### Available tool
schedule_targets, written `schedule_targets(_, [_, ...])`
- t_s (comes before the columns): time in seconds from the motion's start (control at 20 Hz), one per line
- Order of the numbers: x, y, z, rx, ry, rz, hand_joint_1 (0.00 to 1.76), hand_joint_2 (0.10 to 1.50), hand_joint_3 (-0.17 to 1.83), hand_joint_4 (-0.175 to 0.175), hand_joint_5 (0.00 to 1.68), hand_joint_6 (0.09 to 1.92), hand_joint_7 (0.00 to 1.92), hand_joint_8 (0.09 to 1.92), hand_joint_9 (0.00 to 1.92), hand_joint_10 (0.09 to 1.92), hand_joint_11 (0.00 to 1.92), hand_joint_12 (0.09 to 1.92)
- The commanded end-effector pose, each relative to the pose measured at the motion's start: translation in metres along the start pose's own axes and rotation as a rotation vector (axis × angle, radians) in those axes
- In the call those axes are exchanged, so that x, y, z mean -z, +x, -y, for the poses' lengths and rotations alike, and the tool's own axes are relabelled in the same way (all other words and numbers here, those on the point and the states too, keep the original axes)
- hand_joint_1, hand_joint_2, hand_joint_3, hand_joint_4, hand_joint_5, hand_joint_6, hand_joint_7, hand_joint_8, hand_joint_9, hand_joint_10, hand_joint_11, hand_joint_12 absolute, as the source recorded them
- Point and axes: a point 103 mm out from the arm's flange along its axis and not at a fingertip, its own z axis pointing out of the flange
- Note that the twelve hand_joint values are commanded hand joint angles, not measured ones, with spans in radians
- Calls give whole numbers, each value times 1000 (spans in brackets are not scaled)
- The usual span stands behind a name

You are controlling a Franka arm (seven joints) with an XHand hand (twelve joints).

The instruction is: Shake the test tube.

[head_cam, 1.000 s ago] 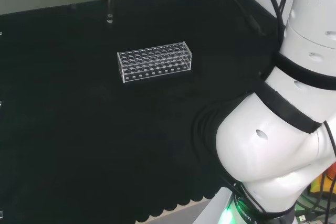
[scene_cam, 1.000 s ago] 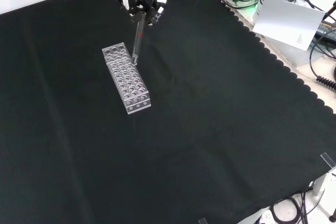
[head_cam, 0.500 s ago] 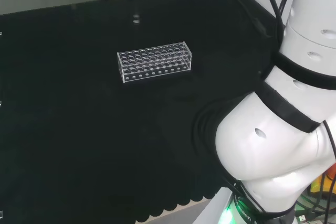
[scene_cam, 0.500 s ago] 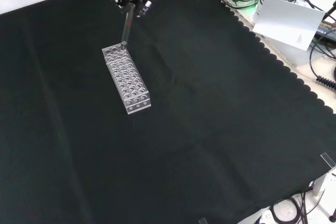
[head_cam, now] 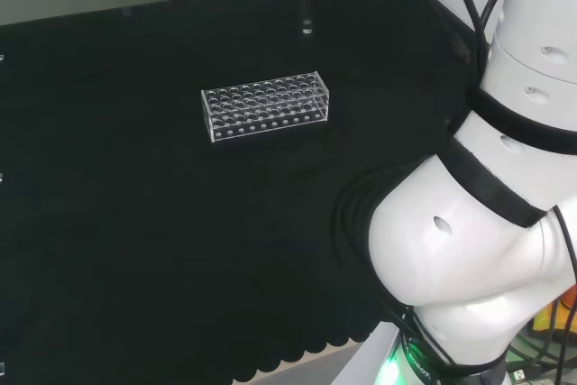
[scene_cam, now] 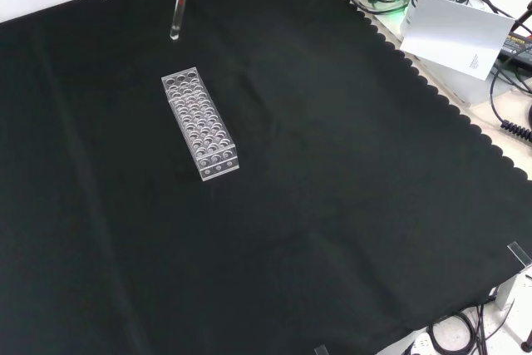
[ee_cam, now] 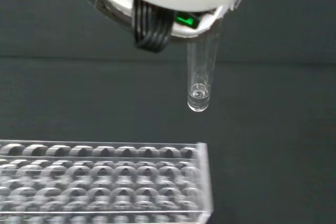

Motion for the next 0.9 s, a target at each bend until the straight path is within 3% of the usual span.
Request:
schedule_targets(0.05, [-1,-32,-2,-69,12,21,1235,611,645,-175,1449,325,1817,380,1747,294,1352,757])
schedule_targets(0.25, [-1,-20,-1,-47,9,-1,1235,611,646,-175,1449,325,1817,380,1747,294,1352,757])
schedule_targets(0.5, [-6,17,0,21,21,-47,1236,610,646,-175,1449,324,1817,380,1747,293,1352,758])
schedule_targets(0.7, [-3,54,1,100,23,-97,1236,610,647,-175,1450,324,1818,380,1747,293,1351,758])
schedule_targets(0.9, [1,86,4,189,19,-93,1236,610,647,-175,1450,323,1818,380,1747,293,1350,758])
